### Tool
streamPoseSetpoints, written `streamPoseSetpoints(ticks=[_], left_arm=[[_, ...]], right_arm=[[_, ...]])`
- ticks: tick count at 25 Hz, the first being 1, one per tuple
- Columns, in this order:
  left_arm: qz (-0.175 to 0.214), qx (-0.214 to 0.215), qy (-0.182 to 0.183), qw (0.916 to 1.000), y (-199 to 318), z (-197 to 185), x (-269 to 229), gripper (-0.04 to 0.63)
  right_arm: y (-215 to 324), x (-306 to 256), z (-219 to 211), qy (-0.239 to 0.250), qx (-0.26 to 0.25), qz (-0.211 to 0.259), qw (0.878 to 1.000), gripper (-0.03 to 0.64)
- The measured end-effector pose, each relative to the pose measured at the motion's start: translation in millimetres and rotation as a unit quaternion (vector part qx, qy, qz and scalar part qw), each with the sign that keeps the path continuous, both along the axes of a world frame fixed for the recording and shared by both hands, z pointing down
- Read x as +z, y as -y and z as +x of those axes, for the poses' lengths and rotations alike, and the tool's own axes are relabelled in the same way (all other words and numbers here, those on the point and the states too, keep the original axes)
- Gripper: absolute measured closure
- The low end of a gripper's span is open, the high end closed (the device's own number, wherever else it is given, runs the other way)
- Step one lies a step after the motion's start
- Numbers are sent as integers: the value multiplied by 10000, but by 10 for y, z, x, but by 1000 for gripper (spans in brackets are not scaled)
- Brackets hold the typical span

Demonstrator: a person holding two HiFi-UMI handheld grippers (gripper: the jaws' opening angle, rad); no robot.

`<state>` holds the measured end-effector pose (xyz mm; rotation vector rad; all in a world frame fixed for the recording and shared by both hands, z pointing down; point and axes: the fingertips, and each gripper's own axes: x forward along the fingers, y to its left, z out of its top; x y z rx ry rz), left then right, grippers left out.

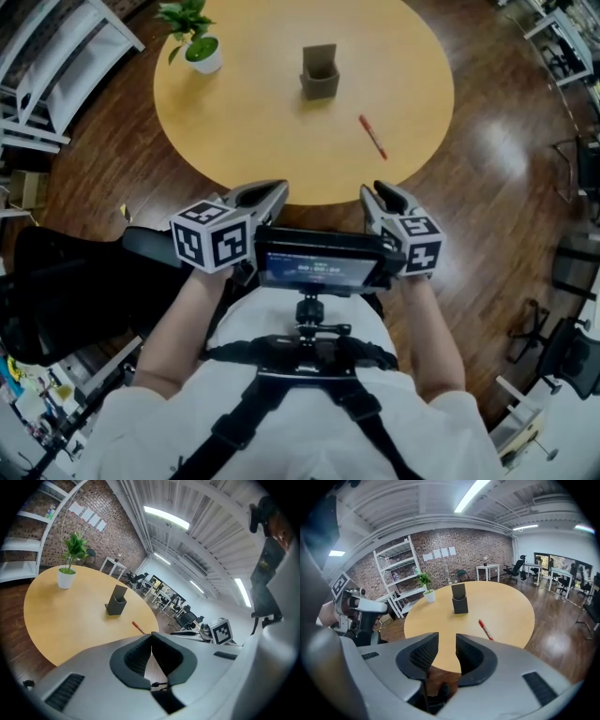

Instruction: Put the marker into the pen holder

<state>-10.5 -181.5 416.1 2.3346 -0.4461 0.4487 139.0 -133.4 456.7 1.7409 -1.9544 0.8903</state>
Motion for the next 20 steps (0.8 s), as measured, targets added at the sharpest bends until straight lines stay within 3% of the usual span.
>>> streamPoseSetpoints(ticks=[6,12,20], left_arm=[[59,-246,-13,9997,63,28,-90,595],[57,-467,-15,9989,90,184,-134,595],[83,-635,32,9979,163,246,-161,595]], right_arm=[[150,152,53,2,-356,-255,9990,491],[408,287,389,-208,-578,-442,9971,491],[878,535,824,-940,-992,-773,9876,491]])
